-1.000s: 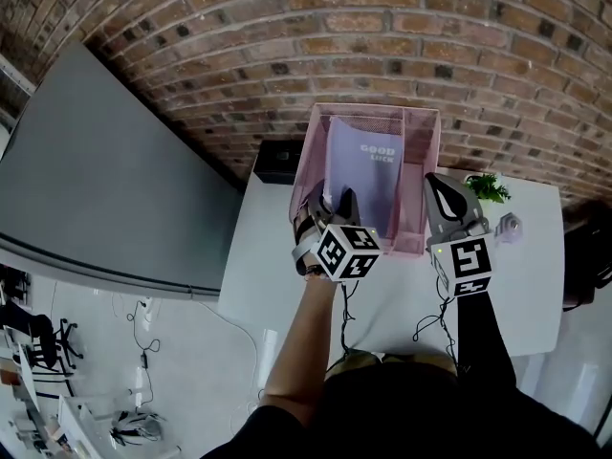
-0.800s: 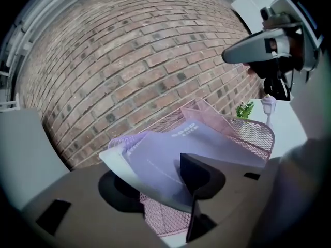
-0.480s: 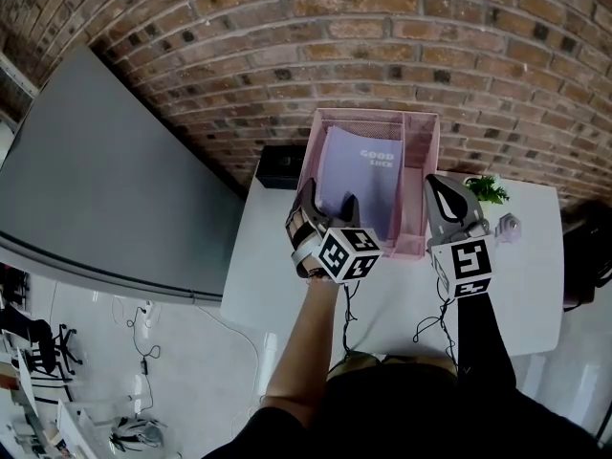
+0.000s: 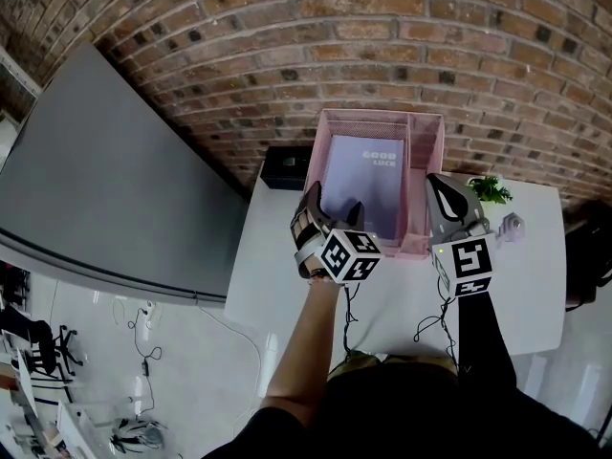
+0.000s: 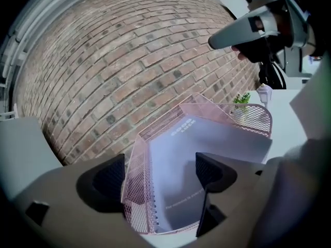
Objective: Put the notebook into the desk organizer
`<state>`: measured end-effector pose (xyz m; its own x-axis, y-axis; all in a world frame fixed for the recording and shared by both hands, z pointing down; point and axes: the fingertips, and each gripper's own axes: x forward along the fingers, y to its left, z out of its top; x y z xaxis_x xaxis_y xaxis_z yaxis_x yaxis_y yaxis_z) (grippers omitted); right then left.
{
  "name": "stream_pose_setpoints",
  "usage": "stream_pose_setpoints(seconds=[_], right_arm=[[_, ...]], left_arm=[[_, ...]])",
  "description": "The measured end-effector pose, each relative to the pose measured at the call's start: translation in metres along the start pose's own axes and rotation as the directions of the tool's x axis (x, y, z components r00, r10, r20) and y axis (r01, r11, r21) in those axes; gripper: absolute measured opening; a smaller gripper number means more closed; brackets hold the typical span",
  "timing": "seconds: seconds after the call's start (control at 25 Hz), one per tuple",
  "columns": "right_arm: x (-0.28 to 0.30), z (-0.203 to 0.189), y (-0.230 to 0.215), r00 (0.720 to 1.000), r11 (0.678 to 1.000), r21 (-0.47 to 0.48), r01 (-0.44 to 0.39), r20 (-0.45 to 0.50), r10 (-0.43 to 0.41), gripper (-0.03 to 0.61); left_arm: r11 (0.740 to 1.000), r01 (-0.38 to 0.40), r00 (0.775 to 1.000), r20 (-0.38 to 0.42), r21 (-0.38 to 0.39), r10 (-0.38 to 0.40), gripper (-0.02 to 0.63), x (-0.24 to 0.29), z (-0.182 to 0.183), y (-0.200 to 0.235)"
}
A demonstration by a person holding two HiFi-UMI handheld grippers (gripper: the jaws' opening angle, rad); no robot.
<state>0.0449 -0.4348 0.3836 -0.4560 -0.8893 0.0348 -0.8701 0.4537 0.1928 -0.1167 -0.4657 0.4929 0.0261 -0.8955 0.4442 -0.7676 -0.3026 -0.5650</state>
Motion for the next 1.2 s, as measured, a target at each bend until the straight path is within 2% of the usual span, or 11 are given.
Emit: stream_pose_setpoints(seconds=[0.24,0.44,0.72,0.92,1.2], right_arm=[[0.002,0.002,0.007,1.0,1.0,-0.003,-0.001,0.001,0.001,0.0],[0.003,0.002,0.01,1.0,1.0,-0.009,0.003,-0.004,-0.003,0.0],[0.007,0.009,0.016,1.0,1.0,-0.01,0.005,0.001,-0.004,0.0],[0.006,0.008,0.022,1.0,1.0,-0.002,0.002,-0.002,-0.002,0.0],[-0.001,0.01,0.028,1.0,1.0,-0.001,0.012,-0.002,-0.012,0.0]], left_arm=[[0.998,0.04,0.999,0.019,-0.048,-0.039,0.411,-0.002,-0.004,0.0],[0.985,0.102,0.994,0.055,-0.138,-0.095,0.411,-0.007,-0.002,-0.002],[0.94,0.194,0.976,0.149,-0.282,-0.157,0.411,-0.026,0.012,0.003],[0.898,0.258,0.954,0.241,-0.357,-0.178,0.41,-0.041,0.021,0.009],[0.855,0.339,0.917,0.342,-0.393,-0.206,0.408,-0.067,0.024,0.005]])
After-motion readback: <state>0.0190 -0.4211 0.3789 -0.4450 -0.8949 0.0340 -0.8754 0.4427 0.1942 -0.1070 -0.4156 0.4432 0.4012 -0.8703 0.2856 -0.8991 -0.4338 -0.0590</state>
